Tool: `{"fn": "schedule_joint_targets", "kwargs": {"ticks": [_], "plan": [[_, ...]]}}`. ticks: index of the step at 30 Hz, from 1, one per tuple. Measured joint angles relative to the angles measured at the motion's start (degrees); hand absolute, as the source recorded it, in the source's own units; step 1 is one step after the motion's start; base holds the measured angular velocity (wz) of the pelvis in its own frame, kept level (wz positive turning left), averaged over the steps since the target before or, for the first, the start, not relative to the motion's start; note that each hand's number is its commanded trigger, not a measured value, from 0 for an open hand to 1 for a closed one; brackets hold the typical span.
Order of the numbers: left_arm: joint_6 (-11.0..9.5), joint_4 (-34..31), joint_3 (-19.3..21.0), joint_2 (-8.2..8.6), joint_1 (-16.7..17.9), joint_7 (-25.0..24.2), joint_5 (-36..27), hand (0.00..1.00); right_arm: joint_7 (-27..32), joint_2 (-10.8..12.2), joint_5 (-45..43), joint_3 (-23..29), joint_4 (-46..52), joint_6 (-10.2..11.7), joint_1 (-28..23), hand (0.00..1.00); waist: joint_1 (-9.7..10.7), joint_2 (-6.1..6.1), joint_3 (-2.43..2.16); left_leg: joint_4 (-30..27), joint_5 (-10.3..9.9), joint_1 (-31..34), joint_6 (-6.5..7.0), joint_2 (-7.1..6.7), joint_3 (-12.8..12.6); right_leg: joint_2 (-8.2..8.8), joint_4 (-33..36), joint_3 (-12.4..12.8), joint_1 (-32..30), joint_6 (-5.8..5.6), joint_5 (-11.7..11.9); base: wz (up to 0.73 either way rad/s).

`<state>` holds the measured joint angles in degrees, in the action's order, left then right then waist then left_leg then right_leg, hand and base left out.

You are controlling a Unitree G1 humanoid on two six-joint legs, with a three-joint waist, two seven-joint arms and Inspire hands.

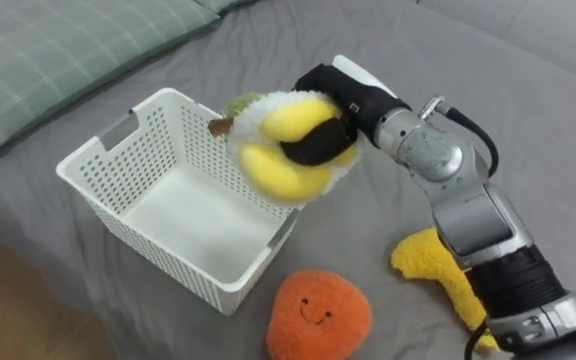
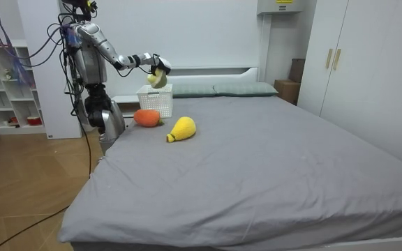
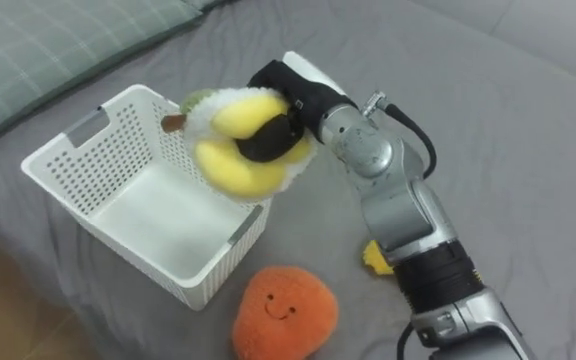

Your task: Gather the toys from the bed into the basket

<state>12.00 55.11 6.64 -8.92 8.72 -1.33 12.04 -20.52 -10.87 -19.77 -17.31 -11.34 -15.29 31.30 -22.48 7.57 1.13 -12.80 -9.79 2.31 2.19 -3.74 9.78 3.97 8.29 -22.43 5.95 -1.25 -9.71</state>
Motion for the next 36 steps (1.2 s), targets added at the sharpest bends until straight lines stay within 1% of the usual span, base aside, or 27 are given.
{"fn": "schedule_joint_targets", "kwargs": {"ticks": [2,3,4,5,6,7,9,14,16,19,22,28,31,36], "plan": [[0.3,0.0,0.0,-0.04,0.0,0.0,-0.1,0.00,0.3,0.5,-0.5,-0.5,0.0,-0.6,0.0,0.87,-0.4,0.05,0.06,0.0,0.2,0.0,-0.03,-0.03,0.3,0.03,0.3,0.0,-0.1,-0.01,0.0,0.11],[0.5,0.0,-0.1,-0.12,0.1,0.0,-0.1,0.00,0.6,0.9,-0.7,-1.2,0.0,-0.9,0.0,0.85,-0.6,0.09,0.06,0.0,0.2,0.0,-0.06,-0.06,0.4,0.03,0.3,0.0,-0.1,-0.01,0.0,0.07],[0.6,0.0,-0.1,-0.12,0.1,0.0,-0.1,0.00,0.7,1.3,-0.8,-1.8,0.0,-0.9,0.0,0.76,-0.7,0.11,0.07,0.0,0.3,0.1,-0.08,-0.10,0.6,0.02,0.4,0.0,0.0,-0.01,0.0,0.07],[0.6,0.0,-0.1,-0.11,0.1,0.0,-0.1,0.00,0.7,1.4,-0.8,-2.0,0.0,-0.9,0.0,0.63,-0.9,0.12,0.08,0.0,0.4,0.1,-0.09,-0.11,0.6,0.02,0.4,-0.1,0.0,-0.02,0.0,0.05],[0.6,0.1,-0.1,-0.11,0.0,0.0,0.0,0.00,0.9,1.6,-0.9,-2.3,-0.1,-0.9,0.0,0.35,-1.5,0.17,0.11,0.0,0.4,0.1,-0.11,-0.13,0.7,0.03,0.4,-0.1,0.0,-0.02,0.0,0.03],[0.6,0.1,-0.1,-0.11,-0.1,0.0,0.0,0.00,1.3,1.8,-1.0,-3.0,-0.6,-0.9,0.4,0.00,-1.8,0.28,0.14,0.0,0.4,0.1,-0.14,-0.15,0.8,-0.02,0.4,0.1,0.0,-0.06,0.0,0.00],[0.6,0.1,-0.1,-0.06,-0.1,0.3,0.0,0.00,1.9,1.9,-1.0,-4.1,-1.4,-0.9,1.0,0.00,-1.8,0.53,0.16,0.0,0.5,0.2,-0.22,-0.21,1.1,-0.05,0.3,0.1,-0.1,-0.12,-0.1,0.08],[0.6,0.1,-0.2,0.44,-0.3,0.8,0.0,0.00,5.5,2.1,-0.3,-4.1,-1.6,-0.9,1.0,0.00,-2.9,0.60,0.20,-0.4,0.6,0.6,-0.26,-0.48,1.8,-0.04,0.3,-0.8,-0.1,-0.12,-0.1,0.09],[0.7,0.0,-0.2,0.44,-0.3,0.8,0.2,0.00,7.2,2.1,-0.3,-4.1,-2.4,-0.8,1.2,0.00,-3.0,0.62,0.19,-0.8,0.6,1.0,-0.28,-0.90,2.5,0.02,0.3,-1.5,-0.1,-0.12,-0.1,0.15],[0.8,-0.2,-0.1,0.41,-0.2,0.8,0.7,0.00,8.5,2.1,-0.4,-4.1,-4.5,-0.8,1.5,0.00,-3.0,0.59,0.21,-0.9,0.7,1.4,-0.35,-1.00,3.1,0.05,0.3,-1.9,-0.1,-0.12,-0.1,0.12],[1.5,-1.1,-0.1,0.39,-0.1,0.8,1.2,0.00,9.6,2.1,-0.4,-4.1,-4.6,-0.8,1.6,0.00,-3.0,0.68,0.15,-1.2,0.9,2.2,-0.45,-1.05,3.5,0.05,0.3,-2.0,-0.8,-0.16,-0.1,0.08],[1.9,-1.3,-0.3,0.15,-0.3,0.8,1.3,0.00,11.0,1.9,-0.3,-4.1,-4.7,-0.8,1.6,0.00,-2.9,0.69,0.14,-1.2,1.0,3.0,-0.47,-1.06,3.8,0.06,0.3,-2.6,-1.2,-0.16,-0.1,0.02],[2.7,-2.7,-1.3,-0.01,-0.4,0.8,1.5,0.00,12.1,1.9,-0.3,-4.1,-6.4,-0.8,1.6,0.00,-3.0,0.67,0.15,-1.2,1.0,3.0,-0.47,-0.99,3.7,0.06,0.3,-2.3,-1.4,-0.16,-0.1,0.00],[2.8,-2.9,-1.4,0.02,-0.9,0.8,1.1,0.00,13.3,1.8,1.5,-4.1,-7.2,-0.8,1.6,0.00,-2.6,0.67,0.15,-0.8,1.1,3.1,-0.41,-0.93,3.0,0.05,0.4,-1.4,-1.9,-0.15,-0.1,-0.07]]}}
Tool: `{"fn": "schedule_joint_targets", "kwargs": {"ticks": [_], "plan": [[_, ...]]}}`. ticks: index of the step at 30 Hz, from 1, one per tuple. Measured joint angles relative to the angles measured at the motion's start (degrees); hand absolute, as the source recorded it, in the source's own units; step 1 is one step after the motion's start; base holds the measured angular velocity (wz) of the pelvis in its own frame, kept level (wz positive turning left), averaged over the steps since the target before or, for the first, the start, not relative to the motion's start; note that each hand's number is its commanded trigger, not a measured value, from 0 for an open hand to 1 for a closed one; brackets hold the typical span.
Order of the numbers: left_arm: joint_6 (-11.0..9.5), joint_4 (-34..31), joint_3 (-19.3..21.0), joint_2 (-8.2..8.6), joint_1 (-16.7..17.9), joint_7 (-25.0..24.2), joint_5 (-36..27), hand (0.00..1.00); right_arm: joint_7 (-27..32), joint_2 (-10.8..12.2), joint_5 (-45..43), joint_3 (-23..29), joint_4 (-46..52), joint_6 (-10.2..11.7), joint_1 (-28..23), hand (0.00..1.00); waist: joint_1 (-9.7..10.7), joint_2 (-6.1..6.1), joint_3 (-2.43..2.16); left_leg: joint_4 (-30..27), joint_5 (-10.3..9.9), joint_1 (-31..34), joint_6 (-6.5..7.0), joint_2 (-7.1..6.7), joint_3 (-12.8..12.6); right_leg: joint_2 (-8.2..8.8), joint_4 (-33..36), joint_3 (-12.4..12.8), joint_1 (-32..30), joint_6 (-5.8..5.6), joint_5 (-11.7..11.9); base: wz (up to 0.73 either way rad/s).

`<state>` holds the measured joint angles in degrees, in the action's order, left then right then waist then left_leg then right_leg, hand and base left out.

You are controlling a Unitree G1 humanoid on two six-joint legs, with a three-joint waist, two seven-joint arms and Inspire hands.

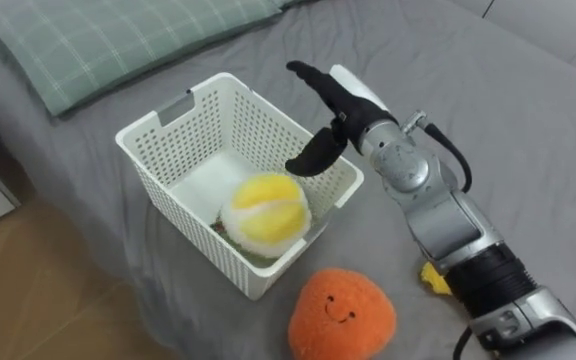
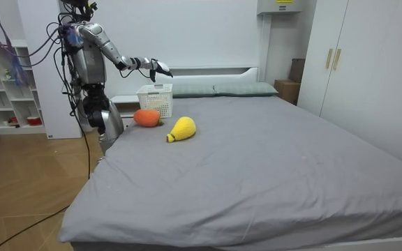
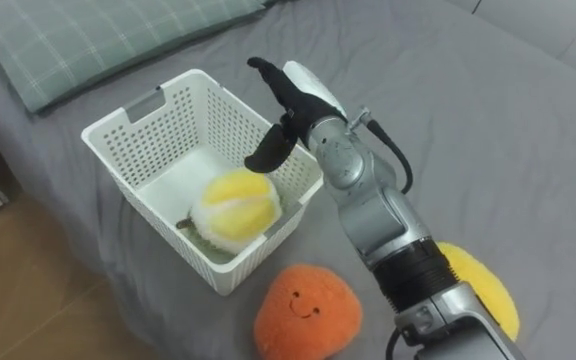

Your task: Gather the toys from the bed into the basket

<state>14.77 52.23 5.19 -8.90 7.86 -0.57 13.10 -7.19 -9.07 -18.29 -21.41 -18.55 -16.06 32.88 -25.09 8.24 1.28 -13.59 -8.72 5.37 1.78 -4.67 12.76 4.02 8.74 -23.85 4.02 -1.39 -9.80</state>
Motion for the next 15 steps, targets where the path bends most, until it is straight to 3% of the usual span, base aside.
{"fn": "schedule_joint_targets", "kwargs": {"ticks": [15], "plan": [[-1.8,0.0,0.2,0.70,-1.9,0.1,-0.1,0.00,0.9,-2.1,-0.2,0.2,-1.0,0.7,0.0,0.00,2.1,-0.57,-0.17,0.2,0.1,-0.2,0.07,0.10,-1.1,-0.02,-0.1,1.1,-0.2,0.00,0.0,-0.03]]}}
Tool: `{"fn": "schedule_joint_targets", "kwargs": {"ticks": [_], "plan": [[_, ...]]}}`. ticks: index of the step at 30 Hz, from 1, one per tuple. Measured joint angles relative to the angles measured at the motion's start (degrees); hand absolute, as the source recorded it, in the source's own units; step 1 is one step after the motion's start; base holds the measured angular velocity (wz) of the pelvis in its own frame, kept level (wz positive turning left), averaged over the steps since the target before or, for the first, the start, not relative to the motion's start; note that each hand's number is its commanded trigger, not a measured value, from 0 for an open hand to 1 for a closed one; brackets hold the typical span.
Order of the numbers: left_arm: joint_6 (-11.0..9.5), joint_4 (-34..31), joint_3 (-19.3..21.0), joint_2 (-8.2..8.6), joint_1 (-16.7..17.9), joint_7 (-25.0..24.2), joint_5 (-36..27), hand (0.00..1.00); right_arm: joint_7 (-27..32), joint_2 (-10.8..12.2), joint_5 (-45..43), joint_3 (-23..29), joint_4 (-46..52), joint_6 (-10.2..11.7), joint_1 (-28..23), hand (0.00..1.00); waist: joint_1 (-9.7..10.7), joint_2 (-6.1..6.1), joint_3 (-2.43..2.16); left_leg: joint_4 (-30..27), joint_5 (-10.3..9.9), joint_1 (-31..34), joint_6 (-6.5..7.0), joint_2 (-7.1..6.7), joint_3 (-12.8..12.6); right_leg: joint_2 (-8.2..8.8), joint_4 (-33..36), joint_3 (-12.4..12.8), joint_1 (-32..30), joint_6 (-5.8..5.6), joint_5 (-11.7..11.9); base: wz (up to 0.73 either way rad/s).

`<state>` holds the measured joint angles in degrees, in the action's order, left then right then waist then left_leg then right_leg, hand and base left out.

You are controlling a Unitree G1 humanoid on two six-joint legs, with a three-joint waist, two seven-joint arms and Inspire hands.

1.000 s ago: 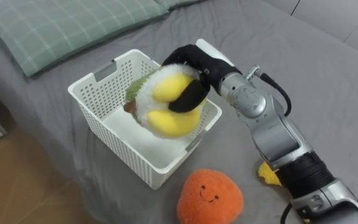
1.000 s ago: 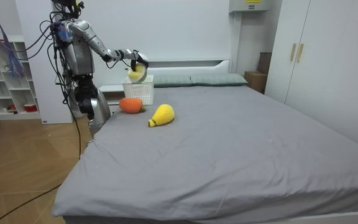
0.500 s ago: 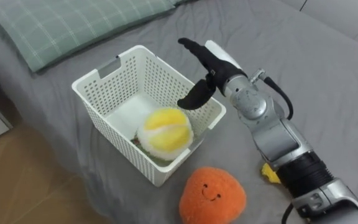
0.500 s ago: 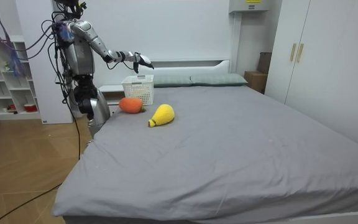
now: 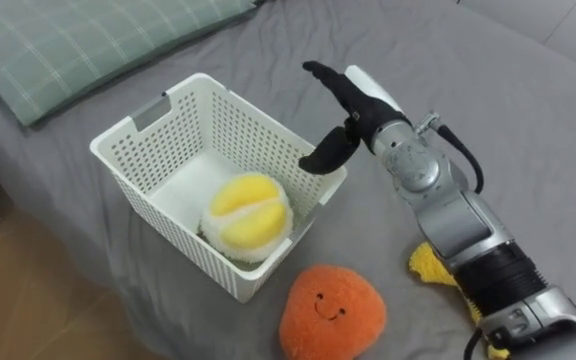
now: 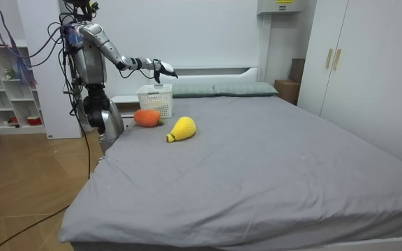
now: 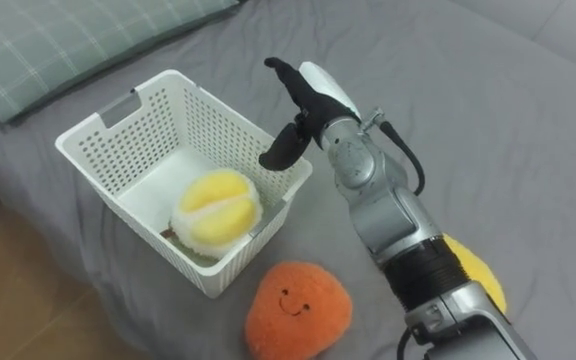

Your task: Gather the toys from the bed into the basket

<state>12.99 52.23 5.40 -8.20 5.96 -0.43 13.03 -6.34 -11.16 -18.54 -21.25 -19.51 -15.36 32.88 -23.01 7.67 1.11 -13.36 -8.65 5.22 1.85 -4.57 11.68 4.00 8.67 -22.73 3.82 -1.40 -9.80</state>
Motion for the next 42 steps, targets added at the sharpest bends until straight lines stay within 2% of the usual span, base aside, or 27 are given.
{"fn": "schedule_joint_targets", "kwargs": {"ticks": [4,12,20,23,26,28,31,36,40,42], "plan": [[-0.5,0.0,0.1,0.00,0.1,0.0,0.0,0.00,0.0,0.0,-0.1,0.0,0.0,0.9,0.0,0.00,0.4,-0.53,-0.03,0.0,0.0,-0.3,0.00,0.00,0.0,-0.01,0.0,0.2,0.0,0.00,0.0,0.00],[-0.6,0.0,0.1,-0.01,0.2,0.0,0.0,0.00,0.0,-0.5,-0.2,0.0,0.0,1.1,0.0,0.00,0.7,-0.68,-0.01,0.6,0.0,-1.1,0.04,0.14,-0.5,-0.06,0.0,1.3,0.3,0.00,0.0,-0.05],[-0.6,0.3,0.2,-0.01,0.9,-0.1,0.1,0.00,-0.1,-1.0,-0.3,0.2,0.1,1.1,0.0,0.00,0.9,-0.67,-0.01,1.7,0.1,-2.9,0.17,1.01,-2.9,-0.14,0.2,3.8,0.4,0.01,0.0,-0.15],[-0.6,0.2,0.2,0.00,1.6,-0.2,0.4,0.00,-0.1,-1.0,-0.5,1.4,0.2,1.1,-0.1,0.00,2.2,-0.60,-0.06,1.8,0.1,-3.0,0.19,1.13,-3.7,-0.13,0.2,4.3,0.3,0.02,0.0,-0.11],[-0.5,0.1,0.2,-0.11,1.8,-0.2,0.4,0.00,-0.1,-1.1,-0.9,2.4,0.2,1.1,-0.9,0.00,2.5,-0.63,-0.04,2.7,0.1,-4.3,0.23,1.60,-5.3,-0.35,0.2,6.3,0.4,0.05,0.2,-0.32],[-0.5,0.1,0.1,-0.15,1.7,-0.2,0.3,0.00,-0.2,-2.1,-0.2,2.4,0.1,1.2,-1.6,0.00,3.9,-0.64,-0.04,3.0,0.1,-4.8,0.27,1.76,-5.7,-0.48,0.2,6.8,0.5,0.06,0.2,-0.16],[-0.6,0.1,0.0,-0.20,1.6,-0.1,0.1,0.00,-0.8,-3.8,0.3,3.1,0.0,1.7,-3.5,0.00,4.9,-0.65,-0.03,3.5,0.1,-5.0,0.27,2.04,-7.0,-0.62,0.4,7.9,-0.1,0.13,0.3,-0.18],[-0.6,0.2,0.0,-0.27,1.8,-0.1,-0.8,0.00,-1.0,-4.1,0.0,7.3,-0.1,1.6,-8.1,0.00,7.5,-1.23,0.03,3.8,-0.1,-5.9,0.42,2.24,-8.6,-0.71,0.5,9.6,0.0,0.13,0.3,-0.18],[-0.7,0.2,0.1,-0.39,1.8,-0.2,-1.1,0.00,-1.4,-5.1,-2.0,7.5,-0.2,1.6,-9.8,0.00,9.0,-1.60,-0.07,4.0,-0.4,-6.5,0.40,2.91,-11.1,-1.01,1.3,11.2,-0.9,0.16,0.3,-0.31],[-0.8,0.6,0.0,-0.53,1.8,-0.3,-1.2,0.00,-1.4,-5.1,-2.5,7.6,-0.2,1.6,-9.9,0.00,10.2,-1.68,-0.15,4.1,-0.6,-6.8,0.35,3.01,-11.4,-1.16,1.3,11.6,-0.7,0.18,0.3,-0.18]]}}
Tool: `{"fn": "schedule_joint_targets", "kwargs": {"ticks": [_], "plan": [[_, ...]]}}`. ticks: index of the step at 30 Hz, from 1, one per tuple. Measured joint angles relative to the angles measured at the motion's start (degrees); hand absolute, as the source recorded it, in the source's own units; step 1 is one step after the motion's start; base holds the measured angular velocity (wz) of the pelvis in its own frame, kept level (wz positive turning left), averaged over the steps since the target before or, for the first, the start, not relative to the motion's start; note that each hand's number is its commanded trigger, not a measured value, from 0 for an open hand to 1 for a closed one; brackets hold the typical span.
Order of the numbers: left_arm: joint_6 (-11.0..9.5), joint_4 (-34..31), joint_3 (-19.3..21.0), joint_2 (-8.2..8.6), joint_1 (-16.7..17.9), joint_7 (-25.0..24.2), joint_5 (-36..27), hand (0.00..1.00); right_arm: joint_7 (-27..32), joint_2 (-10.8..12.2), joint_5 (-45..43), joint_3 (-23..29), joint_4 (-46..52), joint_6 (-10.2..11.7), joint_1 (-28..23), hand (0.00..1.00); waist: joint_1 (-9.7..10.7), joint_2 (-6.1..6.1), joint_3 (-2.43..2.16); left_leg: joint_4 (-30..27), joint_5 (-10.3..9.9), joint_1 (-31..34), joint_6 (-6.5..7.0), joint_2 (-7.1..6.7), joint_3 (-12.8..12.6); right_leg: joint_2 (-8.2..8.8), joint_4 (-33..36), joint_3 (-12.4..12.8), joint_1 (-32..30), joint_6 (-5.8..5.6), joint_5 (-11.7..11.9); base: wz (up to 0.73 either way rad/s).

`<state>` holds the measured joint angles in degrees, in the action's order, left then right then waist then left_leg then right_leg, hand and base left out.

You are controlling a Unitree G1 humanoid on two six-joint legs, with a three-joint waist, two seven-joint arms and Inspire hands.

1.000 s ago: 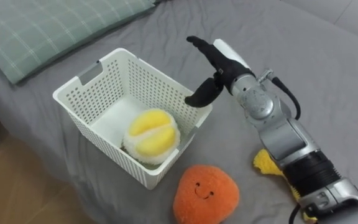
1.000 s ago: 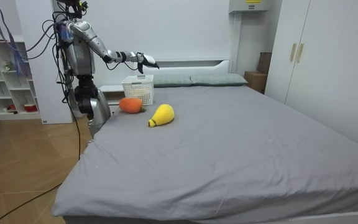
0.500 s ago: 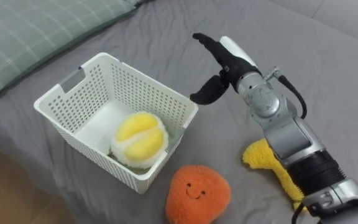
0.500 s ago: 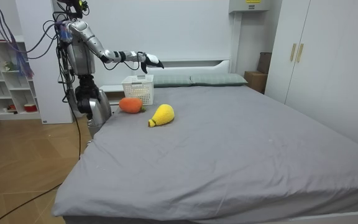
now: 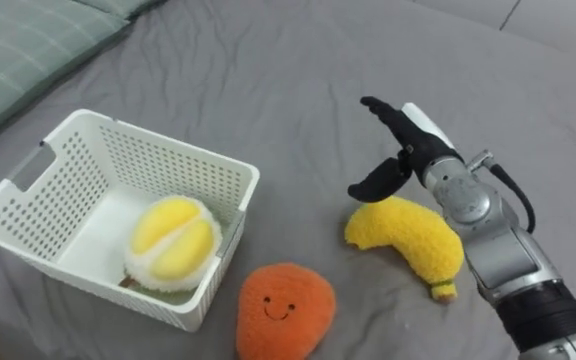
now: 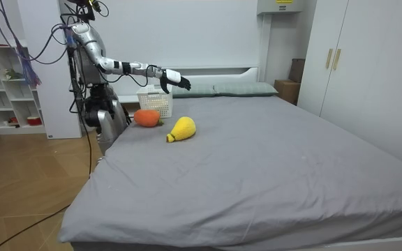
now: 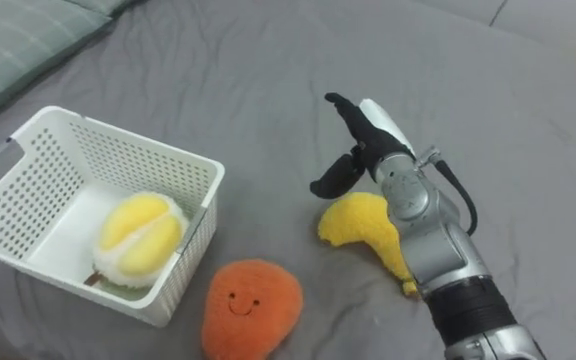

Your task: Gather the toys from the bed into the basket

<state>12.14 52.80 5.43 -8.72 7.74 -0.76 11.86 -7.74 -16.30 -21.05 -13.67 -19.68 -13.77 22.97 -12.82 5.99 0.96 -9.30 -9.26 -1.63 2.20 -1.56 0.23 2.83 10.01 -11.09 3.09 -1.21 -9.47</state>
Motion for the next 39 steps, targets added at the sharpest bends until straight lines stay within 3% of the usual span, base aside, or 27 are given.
{"fn": "schedule_joint_targets", "kwargs": {"ticks": [4,10,18,23,25,29,39], "plan": [[-0.5,0.7,0.0,-0.30,0.0,-0.1,-0.1,0.00,-0.5,-0.7,-1.7,0.1,0.0,0.1,-0.4,0.00,1.8,-0.06,-0.08,0.0,0.0,-0.2,0.00,-0.02,-0.6,-0.07,0.0,0.3,0.0,0.04,0.0,-0.03],[-1.5,0.2,0.0,-0.21,0.8,-0.2,-1.2,0.00,-1.1,-0.8,-1.7,1.7,-2.9,0.2,-5.4,0.00,1.9,-0.04,-0.26,0.2,-0.1,-1.0,0.04,0.02,-0.4,-0.09,-0.2,0.3,0.9,0.04,0.0,0.00],[-2.7,1.1,-0.2,-0.78,1.3,0.2,-5.6,0.00,-1.1,-0.8,3.5,1.7,-16.2,0.8,-5.7,0.00,1.4,-0.26,-0.47,-0.3,-0.1,-0.1,0.03,-0.05,0.3,0.00,0.6,-0.5,0.4,0.04,0.0,0.03],[-3.0,1.4,-1.5,-1.38,1.5,0.2,-5.9,0.00,2.1,-0.8,7.2,2.0,-23.9,1.8,-1.9,0.00,1.4,-0.53,-0.41,-1.9,-0.1,3.3,0.01,-0.08,1.4,0.16,0.8,-1.8,-2.1,0.24,0.2,0.14],[-3.8,3.0,-2.4,-1.57,0.5,0.2,-8.0,0.00,3.5,-0.9,8.3,2.0,-28.2,3.7,0.9,0.00,1.3,-0.85,-0.20,-3.1,0.0,6.3,-0.09,-0.05,1.9,0.28,1.0,-3.3,-4.2,0.55,0.4,0.21],[-4.5,4.1,-3.4,-1.71,0.3,0.1,-10.1,0.00,5.7,-1.0,10.1,2.0,-33.9,5.8,4.5,0.00,0.2,-1.13,-0.01,-4.2,0.1,10.2,-0.28,-0.08,2.5,0.18,1.7,-3.8,-7.6,0.63,0.4,0.11],[-6.4,4.7,-4.6,-1.75,0.3,0.1,-11.2,0.00,11.8,-4.3,10.5,2.2,-39.7,9.5,7.6,0.00,-0.4,-1.32,0.26,-4.3,0.6,14.9,-0.80,-0.19,4.9,0.20,1.6,-8.0,-11.3,0.72,0.5,0.12]]}}
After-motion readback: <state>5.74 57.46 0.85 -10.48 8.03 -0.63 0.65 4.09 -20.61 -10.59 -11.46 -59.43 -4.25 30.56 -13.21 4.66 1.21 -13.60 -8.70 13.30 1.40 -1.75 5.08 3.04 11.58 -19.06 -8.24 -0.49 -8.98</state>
